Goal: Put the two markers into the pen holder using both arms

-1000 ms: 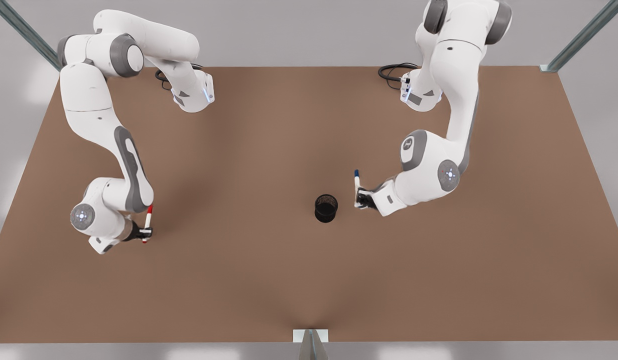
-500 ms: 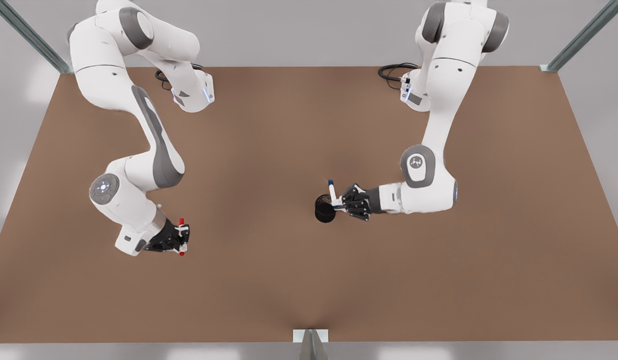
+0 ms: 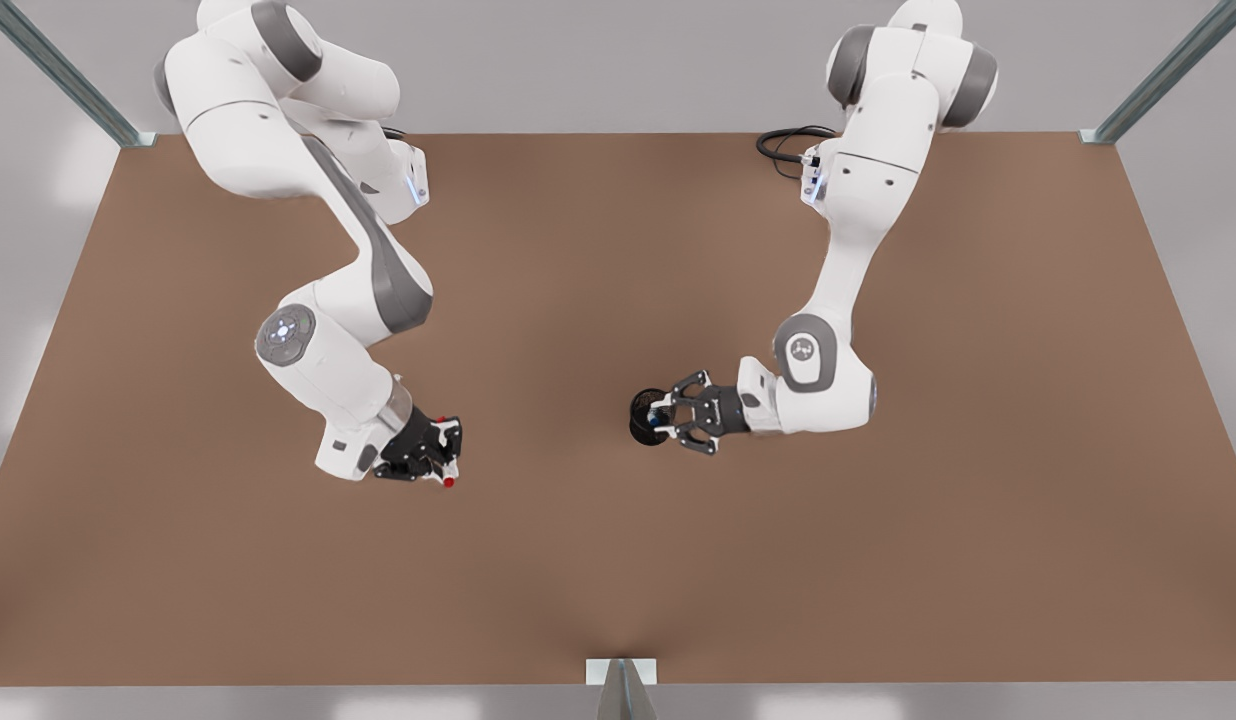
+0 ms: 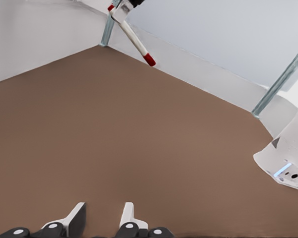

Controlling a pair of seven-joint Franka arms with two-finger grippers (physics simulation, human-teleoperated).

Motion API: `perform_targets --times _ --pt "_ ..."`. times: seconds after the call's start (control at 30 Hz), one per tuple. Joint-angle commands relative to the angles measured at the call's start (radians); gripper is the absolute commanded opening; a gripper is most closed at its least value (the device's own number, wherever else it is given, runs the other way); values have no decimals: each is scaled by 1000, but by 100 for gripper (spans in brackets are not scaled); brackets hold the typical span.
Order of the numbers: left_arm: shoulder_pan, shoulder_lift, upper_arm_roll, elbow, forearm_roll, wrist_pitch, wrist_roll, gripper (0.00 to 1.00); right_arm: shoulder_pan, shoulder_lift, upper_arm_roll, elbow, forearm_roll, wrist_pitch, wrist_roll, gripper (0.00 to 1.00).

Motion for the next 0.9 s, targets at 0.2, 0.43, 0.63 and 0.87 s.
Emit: perform_targets --times 0.2,0.43,0.63,0.87 --pt "-11 -104 415 385 1190 -663 -1300 100 94 4 86 10 -15 183 304 21" --pt "457 -374 -178 301 1414 -520 -1613 100 276 92 77 7 -76 762 300 21" --pt "449 -268 -177 319 1417 -482 -1865 100 406 190 -15 -59 -142 1157 298 21" --pt "450 -237 -177 317 1408 -483 -1871 100 457 228 -77 -62 -147 1250 292 21"
